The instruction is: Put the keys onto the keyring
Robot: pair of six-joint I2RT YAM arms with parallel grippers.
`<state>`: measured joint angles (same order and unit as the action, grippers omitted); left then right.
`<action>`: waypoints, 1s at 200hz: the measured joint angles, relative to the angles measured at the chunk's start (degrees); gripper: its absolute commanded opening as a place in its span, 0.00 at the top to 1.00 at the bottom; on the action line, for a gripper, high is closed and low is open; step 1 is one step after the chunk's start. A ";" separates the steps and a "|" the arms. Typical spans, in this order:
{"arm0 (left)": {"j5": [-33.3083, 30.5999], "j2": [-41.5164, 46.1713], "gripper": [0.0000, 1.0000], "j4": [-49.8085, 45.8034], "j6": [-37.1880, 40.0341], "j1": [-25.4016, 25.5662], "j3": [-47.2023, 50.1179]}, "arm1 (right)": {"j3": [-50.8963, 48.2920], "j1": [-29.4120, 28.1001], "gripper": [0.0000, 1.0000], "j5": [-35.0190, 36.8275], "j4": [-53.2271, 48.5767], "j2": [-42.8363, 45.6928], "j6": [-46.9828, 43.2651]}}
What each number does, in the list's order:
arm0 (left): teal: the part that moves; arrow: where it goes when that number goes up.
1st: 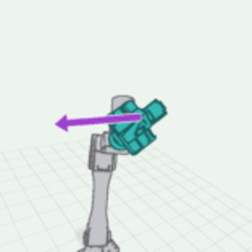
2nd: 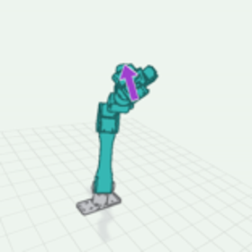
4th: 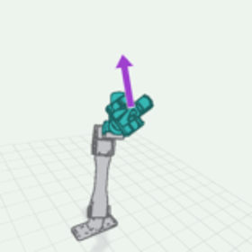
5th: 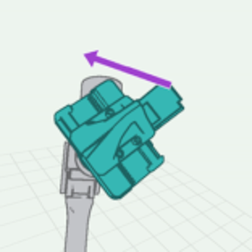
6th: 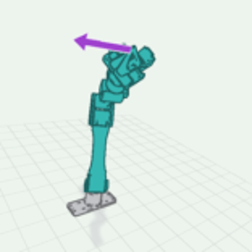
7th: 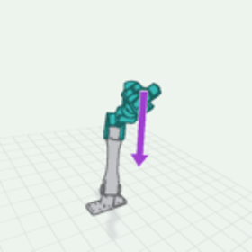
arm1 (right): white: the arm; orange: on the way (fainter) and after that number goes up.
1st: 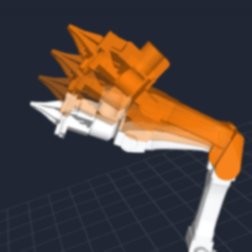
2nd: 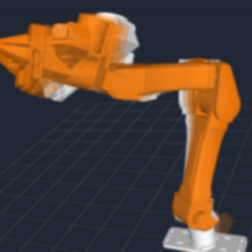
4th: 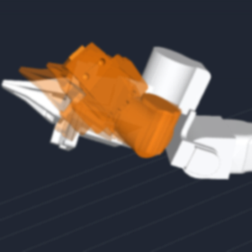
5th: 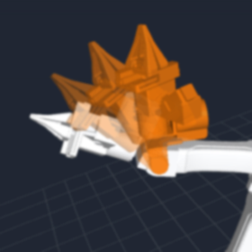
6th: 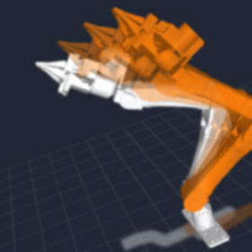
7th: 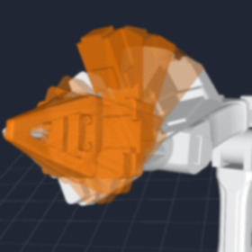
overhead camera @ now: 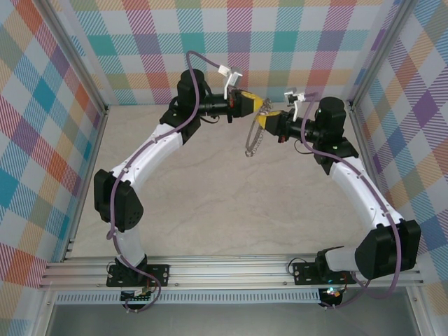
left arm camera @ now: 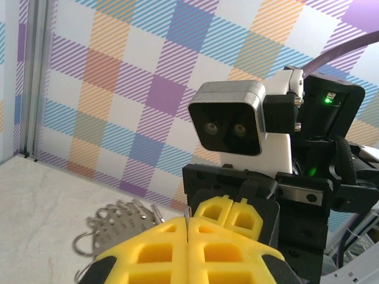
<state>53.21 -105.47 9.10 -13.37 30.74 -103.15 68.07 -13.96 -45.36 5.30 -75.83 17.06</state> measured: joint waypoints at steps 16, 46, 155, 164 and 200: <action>-0.17 0.13 1.00 1.70 -1.11 0.00 0.63 | 0.50 -0.13 1.00 -0.17 -0.09 -0.22 0.02; -0.66 0.26 1.00 4.39 -2.73 0.26 1.53 | 2.03 -0.68 1.00 -0.57 -0.20 -1.51 0.07; -3.82 1.11 1.00 10.64 -5.84 0.61 5.09 | 2.62 -1.09 1.00 -1.22 7.30 -5.44 7.08; -4.33 1.20 1.00 11.54 -6.51 0.63 5.62 | 2.62 -1.09 1.00 -1.29 8.74 -6.03 8.31; -6.19 1.20 1.00 14.27 -8.35 0.63 6.95 | 3.69 -1.09 1.00 -2.86 12.74 -8.76 12.57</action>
<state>47.03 -104.27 23.38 -21.71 31.38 -96.20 71.77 -15.05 -48.23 18.04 -84.60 29.63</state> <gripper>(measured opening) 0.049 0.061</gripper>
